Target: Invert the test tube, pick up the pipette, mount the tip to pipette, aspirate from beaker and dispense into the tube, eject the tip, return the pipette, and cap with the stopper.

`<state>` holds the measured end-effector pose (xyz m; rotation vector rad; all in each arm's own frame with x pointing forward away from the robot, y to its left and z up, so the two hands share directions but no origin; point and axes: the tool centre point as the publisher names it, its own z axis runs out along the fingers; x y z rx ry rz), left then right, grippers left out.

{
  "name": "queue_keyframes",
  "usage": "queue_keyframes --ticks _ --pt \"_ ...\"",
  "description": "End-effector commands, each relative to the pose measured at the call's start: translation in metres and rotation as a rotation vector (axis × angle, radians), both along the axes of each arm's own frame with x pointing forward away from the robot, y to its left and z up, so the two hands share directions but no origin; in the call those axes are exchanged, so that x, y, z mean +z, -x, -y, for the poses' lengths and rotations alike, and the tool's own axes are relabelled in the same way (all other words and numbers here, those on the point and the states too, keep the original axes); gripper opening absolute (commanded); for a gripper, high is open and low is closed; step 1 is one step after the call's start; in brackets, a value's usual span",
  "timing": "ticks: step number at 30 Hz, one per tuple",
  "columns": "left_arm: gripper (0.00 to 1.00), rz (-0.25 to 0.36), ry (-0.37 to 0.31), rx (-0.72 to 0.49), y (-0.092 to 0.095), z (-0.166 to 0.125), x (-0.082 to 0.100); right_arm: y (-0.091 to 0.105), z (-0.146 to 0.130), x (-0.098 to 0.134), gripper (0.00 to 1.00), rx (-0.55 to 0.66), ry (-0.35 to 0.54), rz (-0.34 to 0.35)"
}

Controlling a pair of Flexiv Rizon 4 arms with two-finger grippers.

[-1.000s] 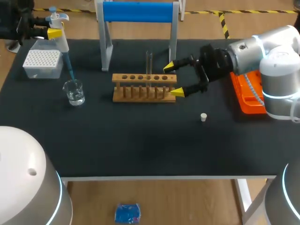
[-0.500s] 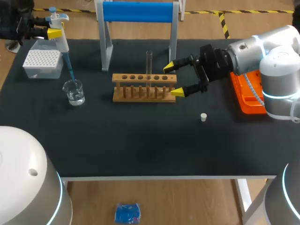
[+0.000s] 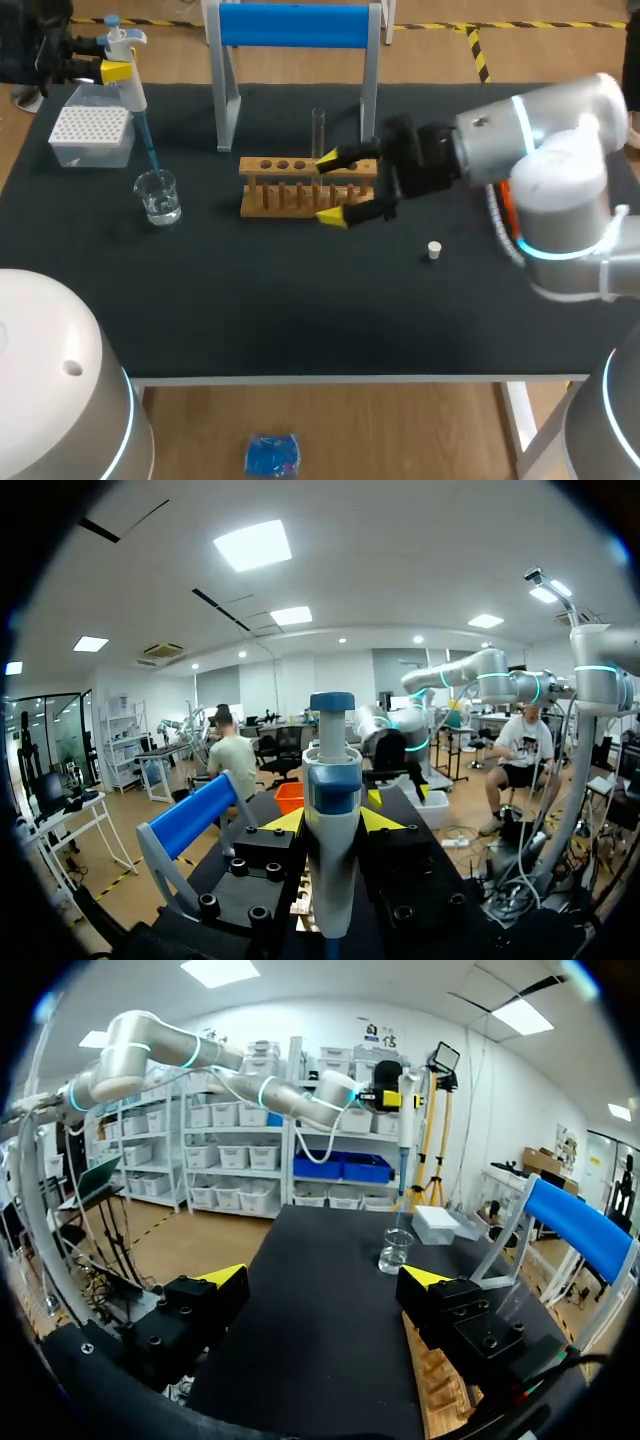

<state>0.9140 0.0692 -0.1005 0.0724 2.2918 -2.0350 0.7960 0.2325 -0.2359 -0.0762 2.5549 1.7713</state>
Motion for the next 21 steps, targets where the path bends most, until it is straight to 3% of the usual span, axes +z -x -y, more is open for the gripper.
queue_keyframes --ticks 1,9,21 --pt "0.00 0.002 0.001 0.001 0.000 0.001 0.000 -0.004 -0.051 -0.015 1.00 -0.113 0.046 0.003" --pt "0.00 0.002 0.001 0.001 0.000 0.001 0.000 -0.011 -0.094 -0.033 1.00 -0.194 0.066 0.023" --pt "0.00 0.002 0.001 0.001 0.000 0.001 0.000 -0.027 -0.125 -0.051 1.00 -0.278 0.061 0.044"
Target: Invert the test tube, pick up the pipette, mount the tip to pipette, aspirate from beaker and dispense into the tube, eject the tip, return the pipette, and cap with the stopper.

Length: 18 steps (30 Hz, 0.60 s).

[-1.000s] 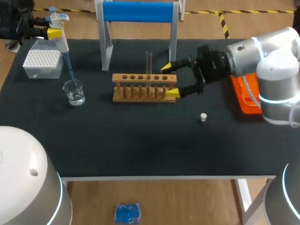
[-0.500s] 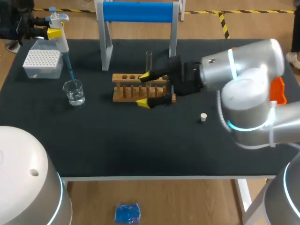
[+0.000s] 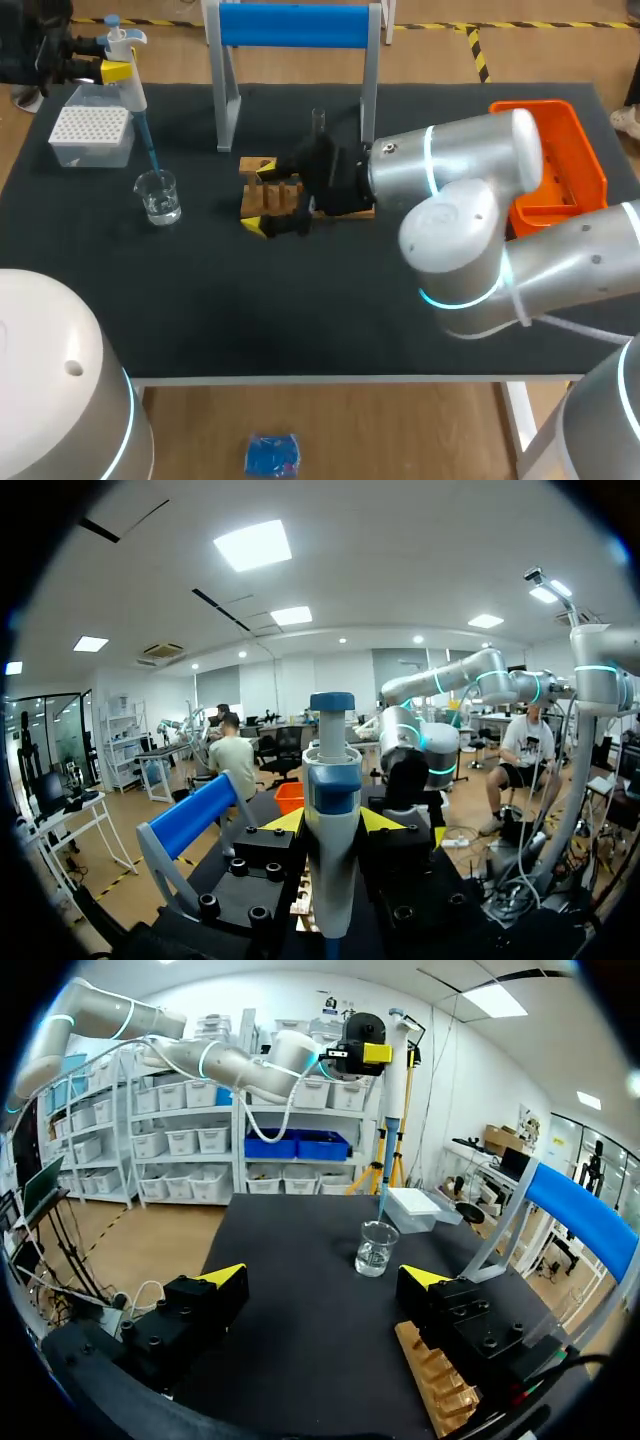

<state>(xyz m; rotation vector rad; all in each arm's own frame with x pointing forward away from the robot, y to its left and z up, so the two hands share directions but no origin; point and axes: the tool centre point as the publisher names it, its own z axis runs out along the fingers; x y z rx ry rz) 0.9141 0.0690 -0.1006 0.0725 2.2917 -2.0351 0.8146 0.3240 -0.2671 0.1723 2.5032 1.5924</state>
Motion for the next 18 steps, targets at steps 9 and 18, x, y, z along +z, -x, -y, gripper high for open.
queue_keyframes --ticks 9,18 --pt "0.00 0.002 0.001 0.001 0.000 0.000 0.000 -0.024 -0.041 -0.036 1.00 -0.088 -0.002 0.019" --pt "0.00 0.002 0.001 0.001 0.000 0.000 0.000 -0.033 -0.048 -0.053 1.00 -0.103 0.006 0.013"
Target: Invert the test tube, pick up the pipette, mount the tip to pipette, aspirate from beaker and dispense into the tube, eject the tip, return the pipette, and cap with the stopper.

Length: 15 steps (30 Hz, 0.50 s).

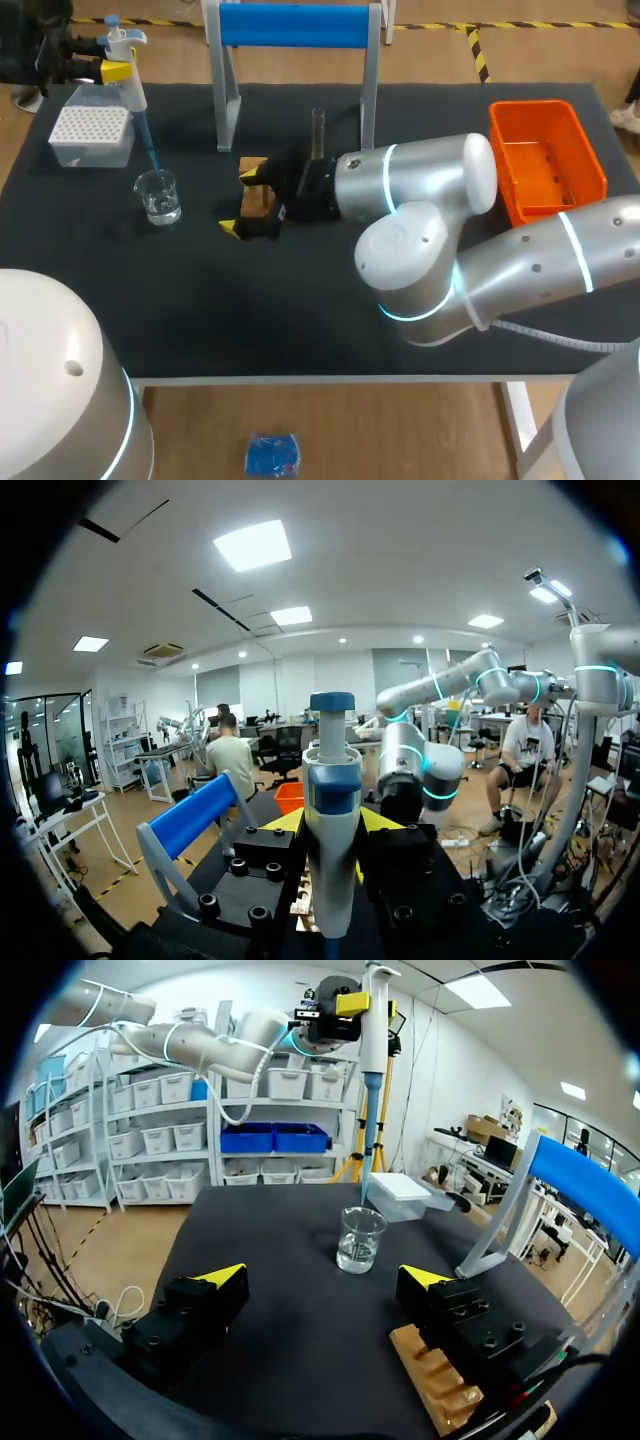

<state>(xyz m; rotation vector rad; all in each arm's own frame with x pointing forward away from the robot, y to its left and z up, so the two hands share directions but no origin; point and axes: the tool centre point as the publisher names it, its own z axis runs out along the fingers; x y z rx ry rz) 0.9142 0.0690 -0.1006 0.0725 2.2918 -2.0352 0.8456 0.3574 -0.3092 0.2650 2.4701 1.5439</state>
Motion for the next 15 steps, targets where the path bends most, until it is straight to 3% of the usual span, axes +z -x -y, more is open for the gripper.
queue_keyframes --ticks 1,15 --pt "0.00 0.002 0.000 0.001 0.0000 0.0003 -0.0001 -0.0023 -0.0144 -0.0116 1.00 -0.022 -0.007 0.009" --pt "0.00 0.002 0.000 0.001 0.0000 0.0003 -0.0001 -0.0056 -0.0182 -0.0134 1.00 -0.025 -0.032 -0.001"
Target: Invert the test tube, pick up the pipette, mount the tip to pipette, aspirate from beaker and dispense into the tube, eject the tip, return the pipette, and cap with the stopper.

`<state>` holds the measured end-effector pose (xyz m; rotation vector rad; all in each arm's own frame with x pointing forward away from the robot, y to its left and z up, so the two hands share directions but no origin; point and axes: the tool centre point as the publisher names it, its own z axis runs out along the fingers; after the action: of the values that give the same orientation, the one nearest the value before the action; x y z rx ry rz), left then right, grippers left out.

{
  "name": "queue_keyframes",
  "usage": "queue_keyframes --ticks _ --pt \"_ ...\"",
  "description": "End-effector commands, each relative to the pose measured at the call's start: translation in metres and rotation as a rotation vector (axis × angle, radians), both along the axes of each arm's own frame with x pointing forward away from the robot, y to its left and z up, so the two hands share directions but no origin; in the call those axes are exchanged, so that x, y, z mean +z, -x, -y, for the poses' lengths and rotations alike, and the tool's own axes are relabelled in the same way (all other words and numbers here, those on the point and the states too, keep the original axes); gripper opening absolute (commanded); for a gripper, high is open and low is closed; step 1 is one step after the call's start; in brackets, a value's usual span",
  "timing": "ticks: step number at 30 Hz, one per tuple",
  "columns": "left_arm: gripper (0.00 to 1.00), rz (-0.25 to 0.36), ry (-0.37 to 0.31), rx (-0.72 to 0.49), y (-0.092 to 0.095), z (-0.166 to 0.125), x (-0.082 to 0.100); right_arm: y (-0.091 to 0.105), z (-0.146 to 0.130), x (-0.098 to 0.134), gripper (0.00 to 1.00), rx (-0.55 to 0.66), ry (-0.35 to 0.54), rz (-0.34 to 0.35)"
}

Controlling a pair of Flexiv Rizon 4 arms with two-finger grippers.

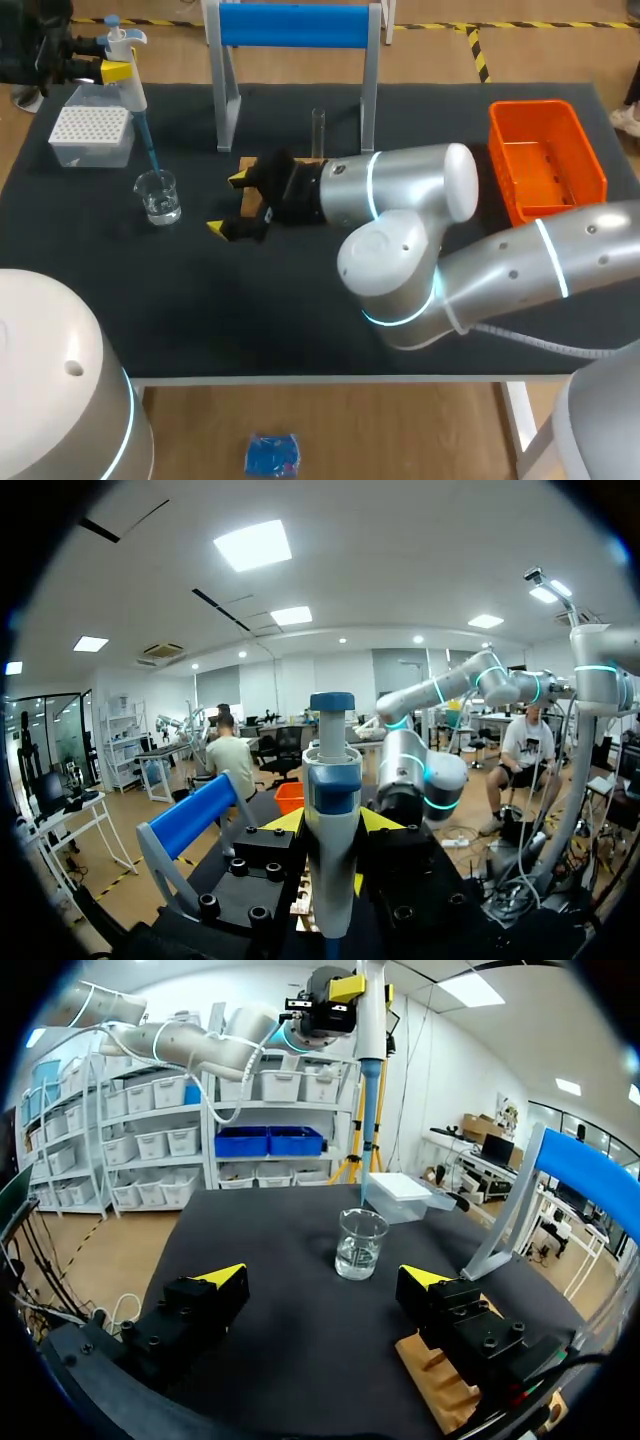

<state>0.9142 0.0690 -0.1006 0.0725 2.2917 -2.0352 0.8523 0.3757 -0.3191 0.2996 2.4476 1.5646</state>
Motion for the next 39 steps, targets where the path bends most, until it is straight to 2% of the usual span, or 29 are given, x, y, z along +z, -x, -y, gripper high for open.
queue_keyframes --ticks 1,22,39 --pt "0.00 0.002 0.000 0.001 0.000 0.000 0.000 0.001 0.000 -0.003 1.00 -0.003 -0.010 0.005" --pt "0.00 0.002 0.000 0.001 0.000 0.000 0.000 0.001 0.000 -0.003 1.00 -0.003 -0.010 0.005" --pt "0.00 -0.048 -0.013 0.047 -0.016 -0.008 -0.026 0.001 0.000 -0.003 1.00 -0.003 -0.010 0.005"
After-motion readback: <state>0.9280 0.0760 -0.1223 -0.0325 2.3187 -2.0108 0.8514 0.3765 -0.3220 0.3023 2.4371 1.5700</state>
